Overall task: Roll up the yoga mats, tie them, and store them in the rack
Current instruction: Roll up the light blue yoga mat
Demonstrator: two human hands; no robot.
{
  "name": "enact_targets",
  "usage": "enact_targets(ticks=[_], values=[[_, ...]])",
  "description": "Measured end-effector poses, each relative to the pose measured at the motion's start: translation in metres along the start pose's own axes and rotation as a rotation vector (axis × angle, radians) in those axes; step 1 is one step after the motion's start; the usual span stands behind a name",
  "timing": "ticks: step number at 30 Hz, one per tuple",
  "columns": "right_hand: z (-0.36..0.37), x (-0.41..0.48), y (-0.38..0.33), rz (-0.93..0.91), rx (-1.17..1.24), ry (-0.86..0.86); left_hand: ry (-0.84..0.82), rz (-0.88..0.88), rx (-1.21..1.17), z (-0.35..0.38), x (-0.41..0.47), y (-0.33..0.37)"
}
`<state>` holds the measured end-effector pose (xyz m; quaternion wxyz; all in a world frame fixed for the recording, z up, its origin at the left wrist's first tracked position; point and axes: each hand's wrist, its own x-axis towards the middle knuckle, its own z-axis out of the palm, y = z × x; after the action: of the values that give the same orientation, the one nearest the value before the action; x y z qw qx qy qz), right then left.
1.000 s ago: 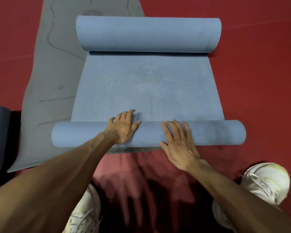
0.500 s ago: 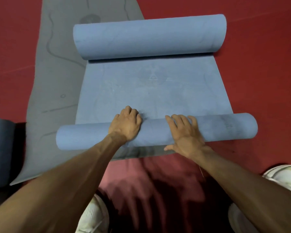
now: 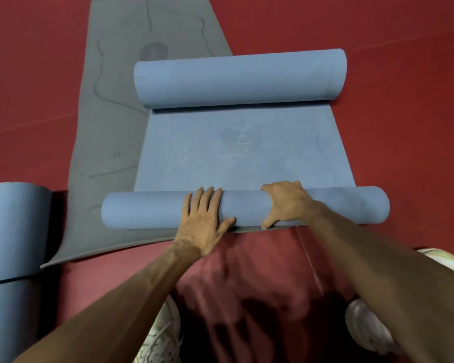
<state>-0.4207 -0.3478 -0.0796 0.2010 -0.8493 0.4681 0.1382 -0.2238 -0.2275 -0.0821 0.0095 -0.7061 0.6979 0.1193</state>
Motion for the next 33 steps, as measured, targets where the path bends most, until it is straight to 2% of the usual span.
enact_targets(ticks=[4,8,12,16,22,27,31,33], values=[[-0.007,-0.023,-0.001,-0.004,0.076,-0.249,0.022,0.02,0.033,0.012,-0.028,0.013],[0.003,-0.033,-0.003,-0.005,0.098,-0.356,-0.119,-0.033,-0.008,0.019,-0.039,0.019],[0.018,-0.033,-0.001,-0.028,0.044,-0.261,-0.201,-0.041,0.032,0.026,-0.033,0.013],[0.027,-0.039,0.007,-0.092,0.029,-0.11,-0.253,-0.043,-0.035,0.02,-0.013,0.007],[0.037,-0.051,0.005,-0.101,-0.095,0.099,-0.251,0.0,-0.014,0.011,0.02,-0.002],[0.041,-0.053,-0.006,-0.08,-0.105,0.089,-0.327,-0.021,-0.068,0.005,0.049,-0.01],[0.054,-0.046,-0.009,-0.086,-0.118,0.242,-0.302,-0.043,-0.101,0.002,0.068,-0.014],[0.05,-0.039,-0.01,-0.062,-0.127,0.245,-0.288,-0.068,-0.124,0.001,0.077,-0.016]])
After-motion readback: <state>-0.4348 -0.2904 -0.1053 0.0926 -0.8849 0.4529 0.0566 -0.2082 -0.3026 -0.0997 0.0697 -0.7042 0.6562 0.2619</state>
